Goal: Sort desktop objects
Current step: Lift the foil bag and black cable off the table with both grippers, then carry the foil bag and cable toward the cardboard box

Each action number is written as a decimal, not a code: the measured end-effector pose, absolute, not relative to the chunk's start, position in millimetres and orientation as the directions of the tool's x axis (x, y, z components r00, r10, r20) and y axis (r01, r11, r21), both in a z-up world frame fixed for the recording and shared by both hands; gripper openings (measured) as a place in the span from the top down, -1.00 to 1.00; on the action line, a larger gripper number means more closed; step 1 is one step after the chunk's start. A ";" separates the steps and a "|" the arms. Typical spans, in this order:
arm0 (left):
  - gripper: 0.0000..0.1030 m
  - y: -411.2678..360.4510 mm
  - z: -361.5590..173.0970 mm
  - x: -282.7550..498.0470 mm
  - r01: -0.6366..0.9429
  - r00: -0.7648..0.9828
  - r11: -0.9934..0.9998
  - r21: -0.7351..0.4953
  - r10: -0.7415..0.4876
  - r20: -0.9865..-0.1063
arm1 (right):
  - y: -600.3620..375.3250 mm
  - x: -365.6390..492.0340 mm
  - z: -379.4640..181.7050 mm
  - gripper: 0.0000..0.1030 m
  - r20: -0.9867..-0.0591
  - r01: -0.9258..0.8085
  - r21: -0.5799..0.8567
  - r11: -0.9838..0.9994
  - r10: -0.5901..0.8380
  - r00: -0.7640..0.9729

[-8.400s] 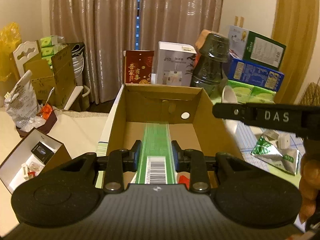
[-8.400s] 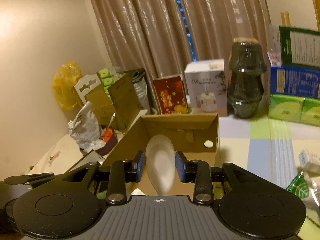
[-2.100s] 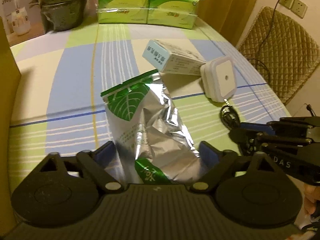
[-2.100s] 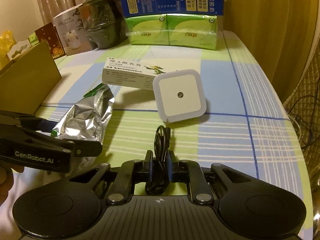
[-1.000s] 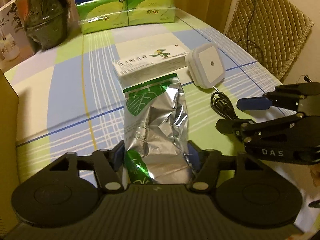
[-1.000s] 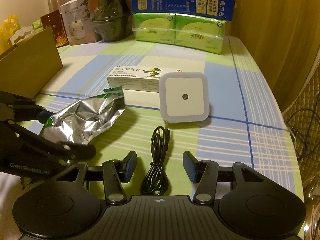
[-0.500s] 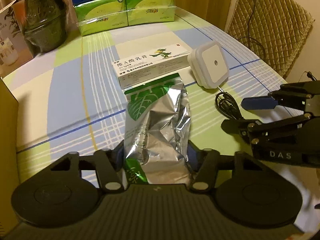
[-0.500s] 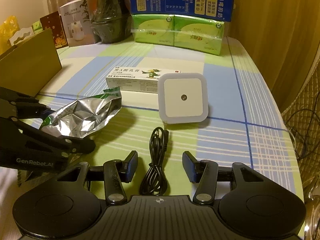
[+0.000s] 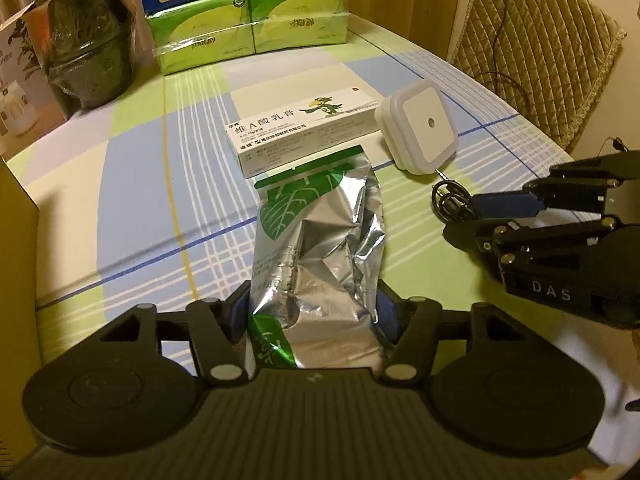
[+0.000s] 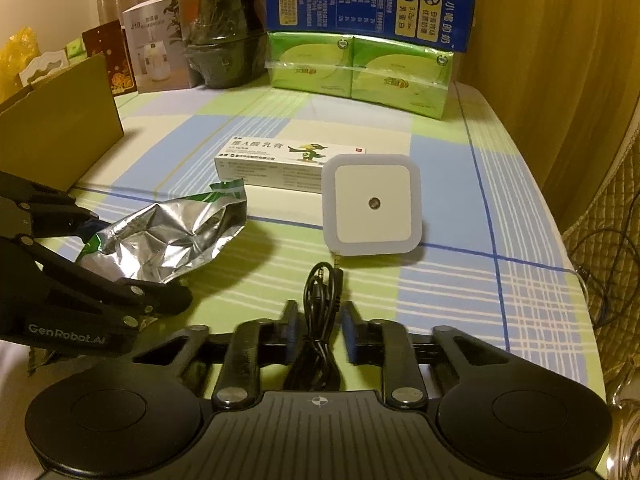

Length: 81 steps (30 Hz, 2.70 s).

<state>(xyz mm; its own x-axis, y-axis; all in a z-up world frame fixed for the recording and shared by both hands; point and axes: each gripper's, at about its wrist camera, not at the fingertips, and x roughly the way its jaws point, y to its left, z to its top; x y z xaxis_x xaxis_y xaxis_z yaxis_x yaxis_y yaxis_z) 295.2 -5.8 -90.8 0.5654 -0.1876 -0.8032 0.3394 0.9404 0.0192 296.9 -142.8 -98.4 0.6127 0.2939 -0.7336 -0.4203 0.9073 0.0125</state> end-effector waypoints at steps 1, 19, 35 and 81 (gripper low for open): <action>-0.19 -4.8 -91.2 295.3 0.337 0.565 0.941 0.011 -0.193 -0.802 | -142.6 297.4 -98.1 0.76 -0.735 -0.416 0.019 0.909 0.295 0.611; 0.10 -3.2 -75.7 276.0 0.303 0.588 0.952 -0.031 -0.212 -0.781 | -157.4 287.0 -69.2 0.79 -0.707 -0.324 0.140 0.936 0.323 0.629; 0.10 -14.8 -39.9 206.0 0.276 0.595 0.959 -0.065 -0.224 -0.772 | -181.4 181.2 -37.1 0.79 -0.693 -0.201 0.184 0.962 0.272 0.668; 0.10 165.7 104.2 -10.8 -0.118 0.738 0.991 0.067 0.132 -0.662 | 22.0 52.1 61.8 0.79 -0.561 -0.608 0.278 0.744 0.639 0.526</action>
